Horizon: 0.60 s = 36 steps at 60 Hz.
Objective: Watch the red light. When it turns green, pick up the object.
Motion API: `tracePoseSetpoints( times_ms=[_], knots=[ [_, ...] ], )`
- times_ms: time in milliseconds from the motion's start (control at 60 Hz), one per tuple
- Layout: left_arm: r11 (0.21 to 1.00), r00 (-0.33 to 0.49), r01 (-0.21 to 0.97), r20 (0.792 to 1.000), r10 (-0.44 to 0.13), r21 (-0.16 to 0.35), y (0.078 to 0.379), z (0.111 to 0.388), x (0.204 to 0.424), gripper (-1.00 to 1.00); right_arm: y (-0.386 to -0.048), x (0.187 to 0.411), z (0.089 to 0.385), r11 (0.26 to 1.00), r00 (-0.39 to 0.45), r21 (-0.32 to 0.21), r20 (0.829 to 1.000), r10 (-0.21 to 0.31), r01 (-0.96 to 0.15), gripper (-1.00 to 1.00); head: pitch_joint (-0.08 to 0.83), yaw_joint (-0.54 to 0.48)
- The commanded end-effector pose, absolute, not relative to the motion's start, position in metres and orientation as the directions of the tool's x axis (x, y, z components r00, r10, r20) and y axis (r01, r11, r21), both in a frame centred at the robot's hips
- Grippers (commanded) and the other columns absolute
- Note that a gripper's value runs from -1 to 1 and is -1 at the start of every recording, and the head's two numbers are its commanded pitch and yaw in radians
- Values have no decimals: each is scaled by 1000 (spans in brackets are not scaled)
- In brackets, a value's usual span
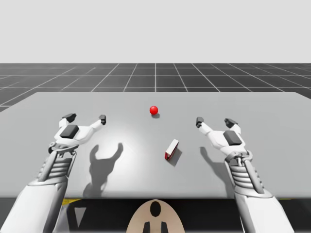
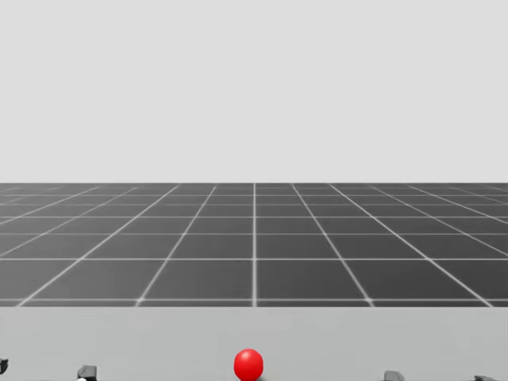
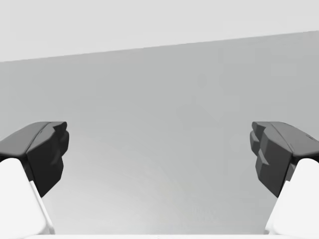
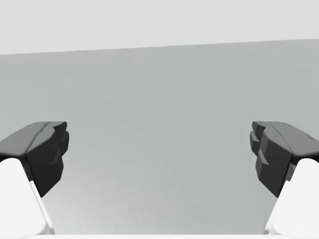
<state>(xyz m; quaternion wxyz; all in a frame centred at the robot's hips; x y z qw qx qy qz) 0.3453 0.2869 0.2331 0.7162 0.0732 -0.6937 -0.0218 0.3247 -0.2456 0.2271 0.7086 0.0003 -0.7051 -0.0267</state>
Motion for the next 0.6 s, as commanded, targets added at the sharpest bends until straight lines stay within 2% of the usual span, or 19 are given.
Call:
tracePoseSetpoints(
  times_ms=[17, 100, 167, 400, 600],
  knots=[
    [988, 71, -87, 990, -125, 131, 292, 233, 347, -1000, -241, 322, 226, 985, -1, 138, 990, -139, 105, -1000, -3, 1],
    [987, 71, -88, 989, -126, 132, 291, 233, 347, -1000, -242, 321, 229, 988, -1, 143, 990, -143, 65, -1000, 2, 0],
    [987, 71, -89, 989, -127, 133, 291, 232, 347, -1000, -241, 321, 229, 992, 18, 117, 993, -118, 42, -1000, 16, -1],
    [987, 71, -91, 989, -128, 134, 291, 233, 347, -1000, -240, 320, 227, 995, 12, 86, 996, -86, 42, -1000, 227, 11],
    [986, 62, -90, 989, -134, 139, 292, 233, 348, -1000, -240, 321, 226, 997, 15, 76, 997, -77, 31, -1000, 346, 38]
  ],
)
